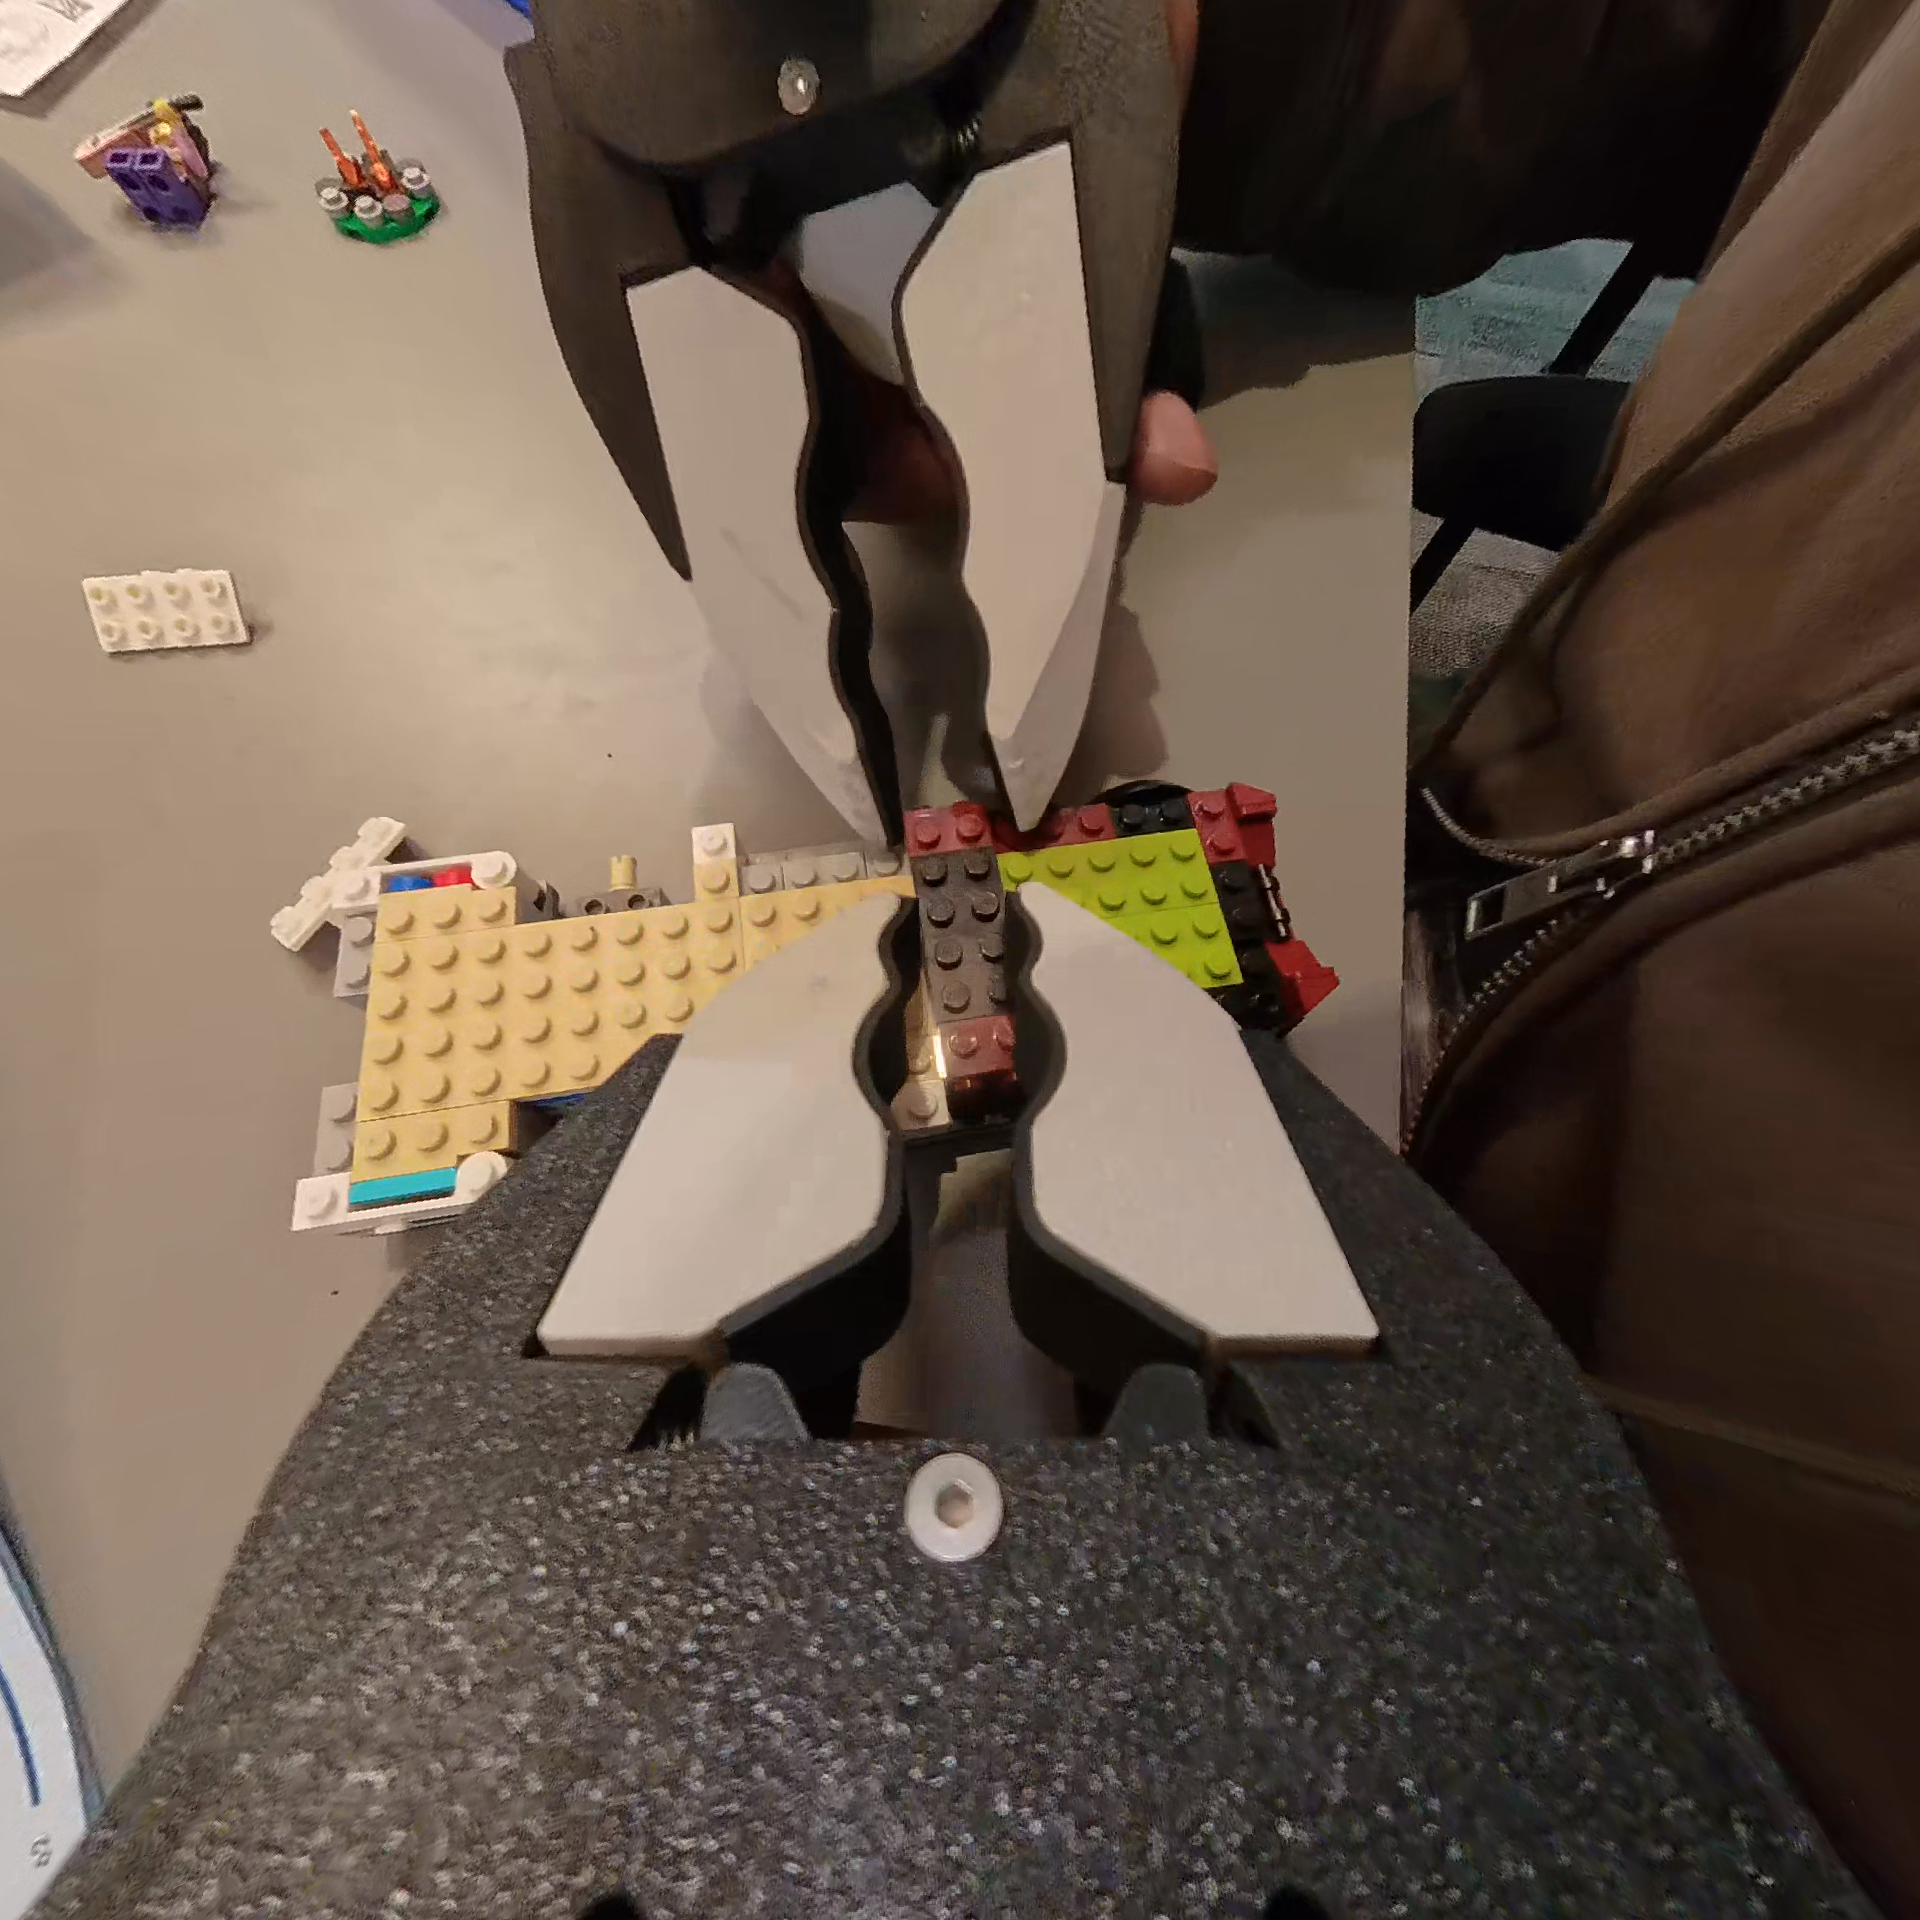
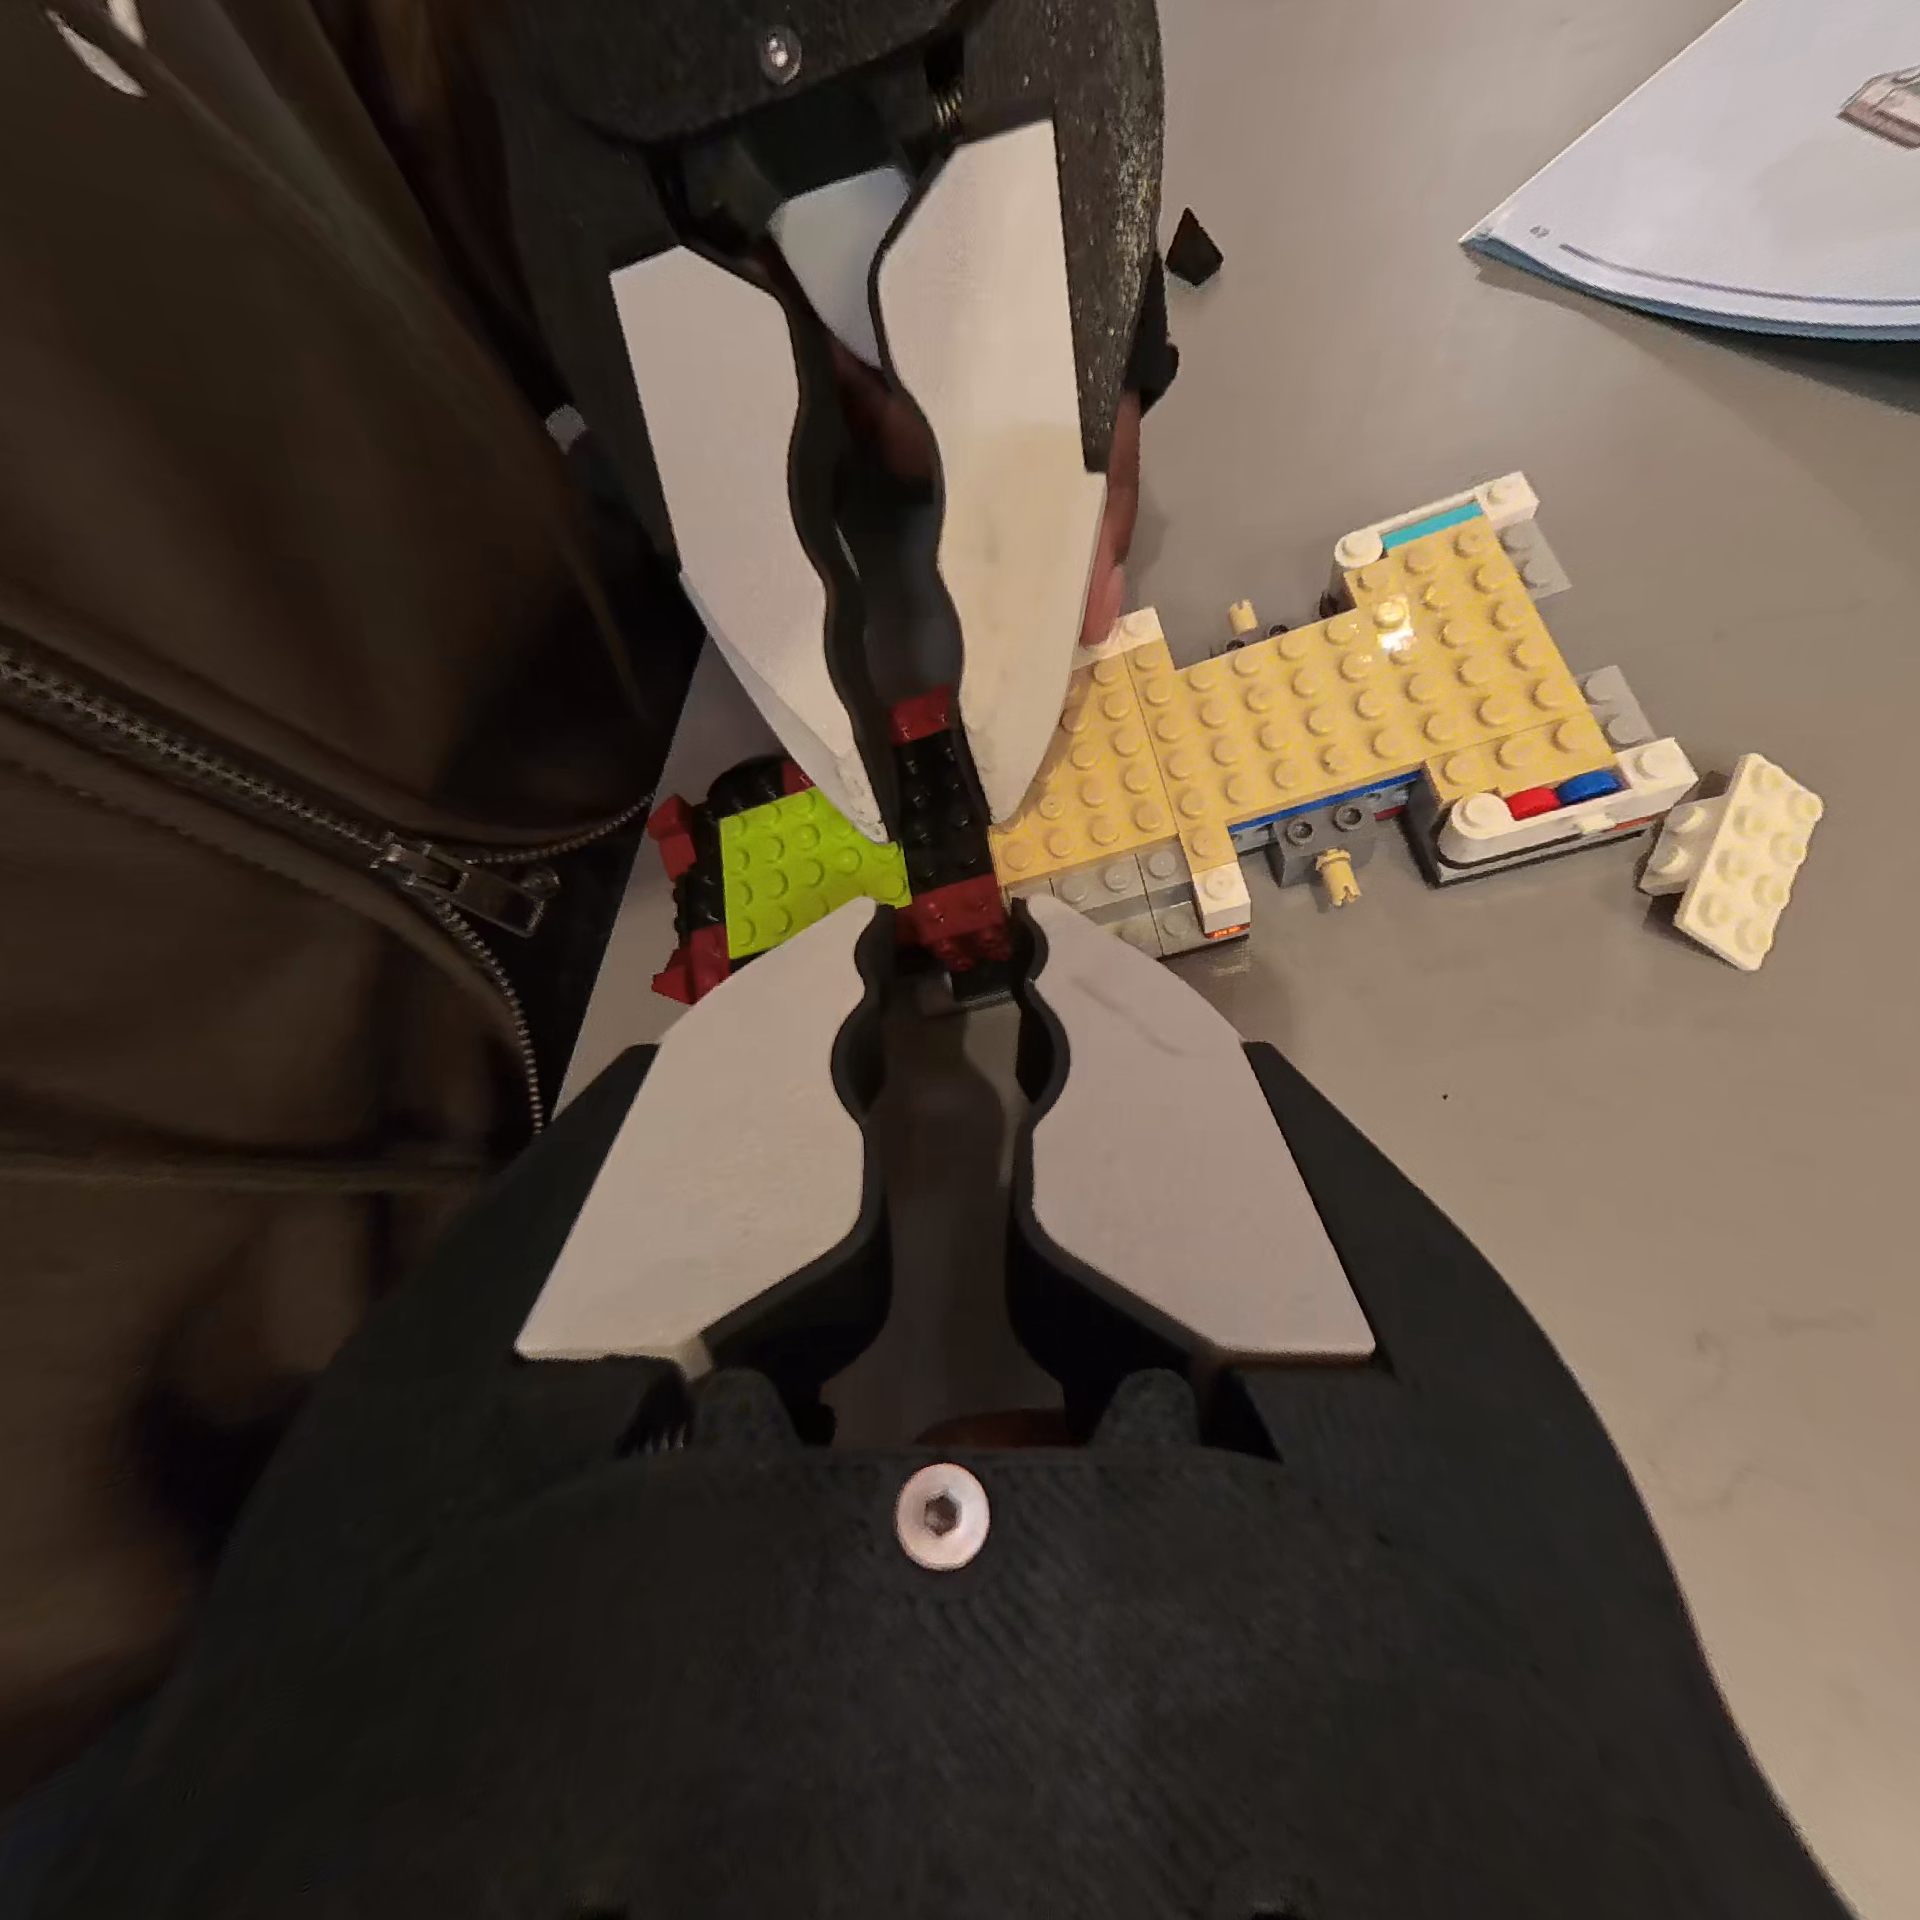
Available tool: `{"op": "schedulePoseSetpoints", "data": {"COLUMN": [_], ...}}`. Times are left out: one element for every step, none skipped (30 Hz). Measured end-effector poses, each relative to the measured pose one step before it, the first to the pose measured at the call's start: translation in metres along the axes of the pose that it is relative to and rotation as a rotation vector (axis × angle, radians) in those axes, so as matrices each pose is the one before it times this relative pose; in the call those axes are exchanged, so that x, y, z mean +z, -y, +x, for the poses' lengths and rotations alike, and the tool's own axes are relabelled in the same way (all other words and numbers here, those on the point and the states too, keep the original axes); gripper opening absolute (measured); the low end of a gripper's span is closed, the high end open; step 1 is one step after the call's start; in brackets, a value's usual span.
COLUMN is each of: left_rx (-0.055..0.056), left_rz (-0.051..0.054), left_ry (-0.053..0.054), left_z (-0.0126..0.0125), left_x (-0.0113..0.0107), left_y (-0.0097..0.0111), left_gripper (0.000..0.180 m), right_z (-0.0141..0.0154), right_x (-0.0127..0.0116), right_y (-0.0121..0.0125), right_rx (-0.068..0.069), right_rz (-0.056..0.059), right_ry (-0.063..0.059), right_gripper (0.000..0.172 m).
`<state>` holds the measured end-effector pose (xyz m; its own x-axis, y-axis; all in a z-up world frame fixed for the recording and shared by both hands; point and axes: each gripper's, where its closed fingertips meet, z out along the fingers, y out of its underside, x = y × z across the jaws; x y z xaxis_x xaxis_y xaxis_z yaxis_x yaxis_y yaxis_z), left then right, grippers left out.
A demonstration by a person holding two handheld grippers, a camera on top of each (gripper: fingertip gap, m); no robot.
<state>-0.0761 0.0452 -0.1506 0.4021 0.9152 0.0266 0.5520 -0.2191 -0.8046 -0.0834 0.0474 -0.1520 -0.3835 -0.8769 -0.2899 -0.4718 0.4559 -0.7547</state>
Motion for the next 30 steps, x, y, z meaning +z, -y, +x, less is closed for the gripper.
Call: {"op": "schedulePoseSetpoints", "data": {"left_rx": [0.0019,0.0004,0.0003,0.0044,0.0056,0.0037,0.0044,0.0061,0.0081,0.0098,0.0038,0.0052,0.0044,0.0019,0.0037,0.0042,0.0049,0.0029,0.0014,0.0024,0.0015,0.0001,-0.0017,-0.0003,0.0005,-0.0008,-0.0003,-0.0004,-0.0013,-0.0008], "left_rz": [0.0,-0.0001,-0.0004,-0.0004,-0.0002,-0.0003,-0.0002,0.0,0.0002,0.0006,0.0002,0.0002,0.0,0.0002,0.0001,0.0001,0.0003,0.0005,0.0002,0.0006,0.0002,0.0004,0.0004,0.0002,0.0002,-0.0003,0.0002,-0.0001,0.0001,-0.0001], "left_ry": [0.001,-0.0012,-0.0027,-0.0022,-0.002,-0.0028,-0.0018,0.0008,0.0038,0.0042,0.0018,-0.0048,-0.0026,-0.0024,-0.0048,-0.0067,-0.0005,-0.001,-0.0008,0.002,0.0018,-0.0001,-0.0019,-0.0021,-0.0008,0.0002,0.0001,0.0002,-0.0005,-0.001], "left_z": [0.0,-0.00005,0.00007,0.00006,-0.00004,-0.00004,-0.00008,-0.00017,-0.00009,-0.00003,0.00016,0.00124,0.00119,0.00119,0.00192,0.00218,0.00133,0.00104,0.00077,0.0001,-0.00007,0.00009,0.00006,0.0002,0.00012,-0.0001,-0.00009,0.00001,-0.00015,0.00005], "left_x": [-0.00002,0.00011,0.00005,0.0,0.00002,0.00008,0.00017,0.00014,0.00022,0.00012,0.0,0.00015,-0.00009,-0.00016,-0.00013,-0.00008,0.0,0.00009,0.00005,0.00014,-0.00006,-0.00012,-0.00001,0.00022,0.00018,0.00001,-0.00002,-0.00001,-0.00003,0.00003], "left_y": [-0.00015,0.00008,0.00001,-0.00003,-0.00001,-0.00009,0.00011,0.0001,0.00017,0.00001,0.00002,-0.00011,-0.00005,-0.00021,-0.00018,-0.00003,-0.00007,0.0,0.00007,0.00003,-0.00002,-0.00005,0.00001,0.00005,0.00002,-0.00002,0.0,-0.00002,-0.00002,0.00001], "left_gripper": [0.016,0.016,0.016,0.016,0.016,0.016,0.015,0.015,0.015,0.015,0.015,0.015,0.015,0.015,0.015,0.015,0.015,0.015,0.015,0.015,0.015,0.015,0.015,0.015,0.015,0.015,0.015,0.015,0.015,0.015], "right_z": [0.00003,-0.00003,-0.00007,0.00003,0.00025,0.00005,0.0004,0.00064,0.00031,-0.00003,-0.00058,-0.001,-0.00119,-0.00144,-0.00197,-0.00195,-0.00121,-0.00106,-0.00052,-0.00004,-0.00008,-0.00001,-0.00019,-0.00028,0.0,0.00006,-0.00008,-0.0002,-0.00035,-0.0005], "right_x": [0.0001,0.00016,0.00019,0.00007,0.00001,-0.00006,-0.00004,-0.00003,0.00003,0.00009,0.00022,0.00041,0.00047,0.00071,0.00079,0.00065,0.00036,0.00013,0.00001,-0.00016,-0.00015,-0.00018,-0.0002,-0.00017,-0.0004,-0.00053,-0.00039,-0.0004,-0.00025,-0.00036], "right_y": [0.00013,0.00001,-0.00015,0.00004,-0.00009,-0.00009,-0.00004,0.00004,-0.00015,-0.00012,-0.00013,-0.00026,-0.0001,-0.0001,-0.00015,-0.00044,-0.00013,-0.00018,-0.00002,0.00007,0.00038,0.0003,0.00017,-0.00002,0.00028,0.00044,0.00045,0.00052,0.00014,-0.00029], "right_rx": [-0.0029,0.0011,0.0025,0.0021,0.0016,0.0032,0.0074,0.0116,0.0115,0.0058,0.0022,0.0017,-0.0053,-0.0145,-0.0157,-0.0156,-0.0162,-0.012,-0.0107,-0.0121,-0.0124,-0.014,-0.0162,-0.0163,-0.015,-0.0211,-0.0295,-0.0295,-0.0174,0.0037], "right_rz": [-0.0017,-0.0023,-0.003,-0.0031,-0.0036,-0.0049,-0.0062,-0.0074,-0.0076,-0.0046,-0.0019,-0.0009,0.0001,0.0012,0.0001,-0.0011,0.0004,0.0013,0.002,0.0033,0.0048,0.0055,0.0045,0.0041,0.0051,0.0044,0.0016,0.0011,0.0022,0.0032], "right_ry": [0.0023,0.0059,0.0082,0.0079,0.0076,0.0085,0.0078,0.0079,0.0103,0.0097,0.0088,0.0072,0.0008,-0.0049,-0.0058,-0.0088,-0.0133,-0.0124,-0.0121,-0.0136,-0.0133,-0.0139,-0.0147,-0.0143,-0.0155,-0.0197,-0.0228,-0.022,-0.0131,0.0013], "right_gripper": [0.022,0.021,0.021,0.021,0.021,0.02,0.02,0.019,0.017,0.017,0.017,0.017,0.017,0.016,0.016,0.016,0.016,0.016,0.016,0.016,0.016,0.016,0.016,0.016,0.016,0.016,0.015,0.015,0.015,0.015]}}
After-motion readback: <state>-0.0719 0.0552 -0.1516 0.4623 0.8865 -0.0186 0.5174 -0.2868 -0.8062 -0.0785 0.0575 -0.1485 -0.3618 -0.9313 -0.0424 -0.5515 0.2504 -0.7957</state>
